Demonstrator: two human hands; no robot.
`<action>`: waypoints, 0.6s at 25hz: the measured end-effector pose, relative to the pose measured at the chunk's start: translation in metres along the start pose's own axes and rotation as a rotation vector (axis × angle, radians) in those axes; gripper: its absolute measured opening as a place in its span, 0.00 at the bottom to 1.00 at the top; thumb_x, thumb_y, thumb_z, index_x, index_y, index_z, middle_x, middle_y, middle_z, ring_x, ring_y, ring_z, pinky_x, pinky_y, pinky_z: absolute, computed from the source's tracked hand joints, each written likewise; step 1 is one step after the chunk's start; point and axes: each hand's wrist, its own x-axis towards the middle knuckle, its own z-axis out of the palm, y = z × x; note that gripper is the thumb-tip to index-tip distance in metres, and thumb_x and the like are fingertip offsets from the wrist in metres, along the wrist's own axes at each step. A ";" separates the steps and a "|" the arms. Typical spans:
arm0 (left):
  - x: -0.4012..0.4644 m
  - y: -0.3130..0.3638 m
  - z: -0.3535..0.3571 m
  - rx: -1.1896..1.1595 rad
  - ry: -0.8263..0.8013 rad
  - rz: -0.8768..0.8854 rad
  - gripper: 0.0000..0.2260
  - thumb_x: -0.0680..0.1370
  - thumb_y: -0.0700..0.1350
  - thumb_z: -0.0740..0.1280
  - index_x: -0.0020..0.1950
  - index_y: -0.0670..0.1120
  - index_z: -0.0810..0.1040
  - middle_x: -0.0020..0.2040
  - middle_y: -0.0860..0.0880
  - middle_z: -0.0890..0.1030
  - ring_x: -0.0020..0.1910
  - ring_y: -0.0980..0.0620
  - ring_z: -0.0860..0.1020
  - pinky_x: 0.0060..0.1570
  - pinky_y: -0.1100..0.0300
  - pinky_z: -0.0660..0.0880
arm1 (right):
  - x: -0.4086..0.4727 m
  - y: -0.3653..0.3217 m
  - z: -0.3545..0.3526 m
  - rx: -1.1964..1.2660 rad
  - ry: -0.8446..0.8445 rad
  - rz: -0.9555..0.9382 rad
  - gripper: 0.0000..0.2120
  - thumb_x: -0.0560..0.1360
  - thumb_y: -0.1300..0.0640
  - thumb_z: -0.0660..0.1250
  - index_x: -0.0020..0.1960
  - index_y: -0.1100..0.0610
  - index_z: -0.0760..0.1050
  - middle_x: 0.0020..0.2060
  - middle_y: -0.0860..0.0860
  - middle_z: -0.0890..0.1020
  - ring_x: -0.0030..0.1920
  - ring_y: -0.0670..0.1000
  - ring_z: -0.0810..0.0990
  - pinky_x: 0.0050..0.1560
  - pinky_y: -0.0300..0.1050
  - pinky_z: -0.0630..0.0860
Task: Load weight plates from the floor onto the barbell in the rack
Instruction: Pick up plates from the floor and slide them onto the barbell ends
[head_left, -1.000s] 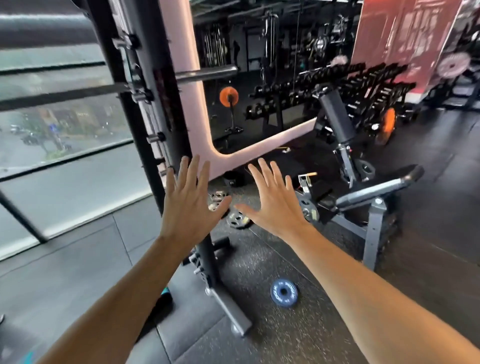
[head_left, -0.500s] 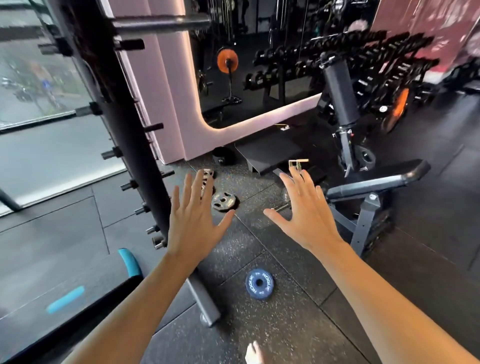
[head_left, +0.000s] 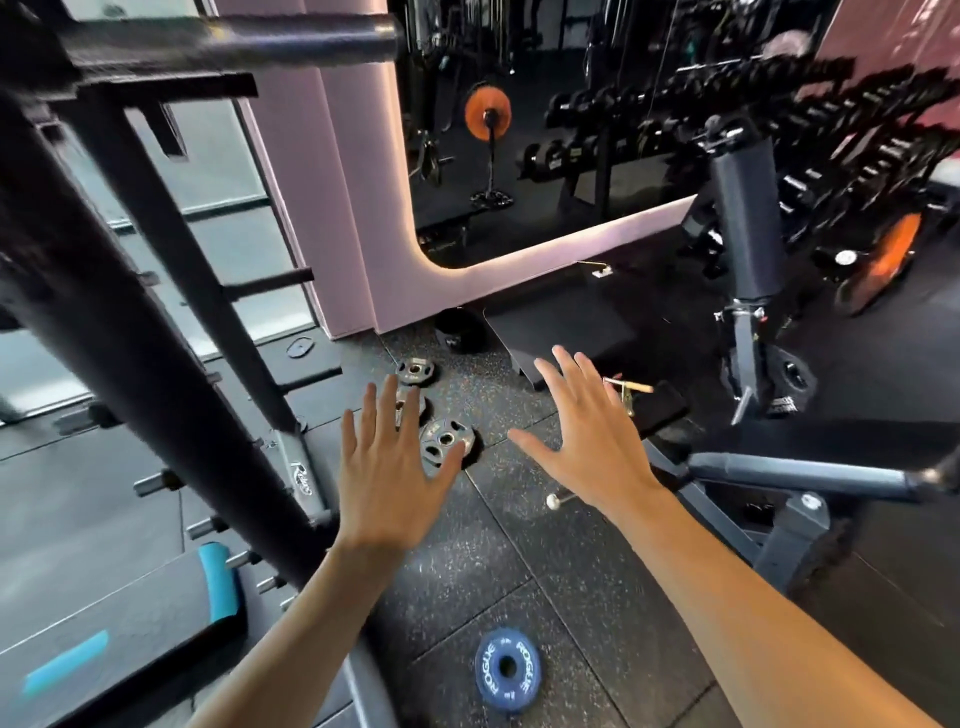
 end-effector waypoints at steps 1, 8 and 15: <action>0.016 0.003 0.006 0.005 -0.026 0.000 0.39 0.78 0.71 0.44 0.82 0.48 0.53 0.83 0.46 0.48 0.82 0.46 0.45 0.80 0.45 0.45 | 0.019 0.005 0.007 0.003 -0.009 -0.016 0.41 0.75 0.29 0.51 0.79 0.53 0.53 0.80 0.52 0.53 0.80 0.55 0.50 0.74 0.62 0.61; 0.139 0.019 0.065 0.068 0.013 0.049 0.37 0.77 0.70 0.54 0.79 0.47 0.63 0.80 0.43 0.60 0.80 0.42 0.57 0.77 0.39 0.54 | 0.152 0.060 0.068 0.057 -0.055 -0.106 0.43 0.74 0.26 0.49 0.80 0.52 0.51 0.80 0.52 0.51 0.80 0.55 0.48 0.75 0.64 0.56; 0.290 0.045 0.145 0.176 -0.091 0.013 0.41 0.77 0.73 0.46 0.82 0.49 0.55 0.83 0.46 0.51 0.82 0.45 0.49 0.79 0.40 0.48 | 0.309 0.157 0.135 0.144 -0.109 -0.175 0.43 0.74 0.26 0.49 0.80 0.52 0.51 0.80 0.53 0.51 0.80 0.56 0.47 0.75 0.67 0.53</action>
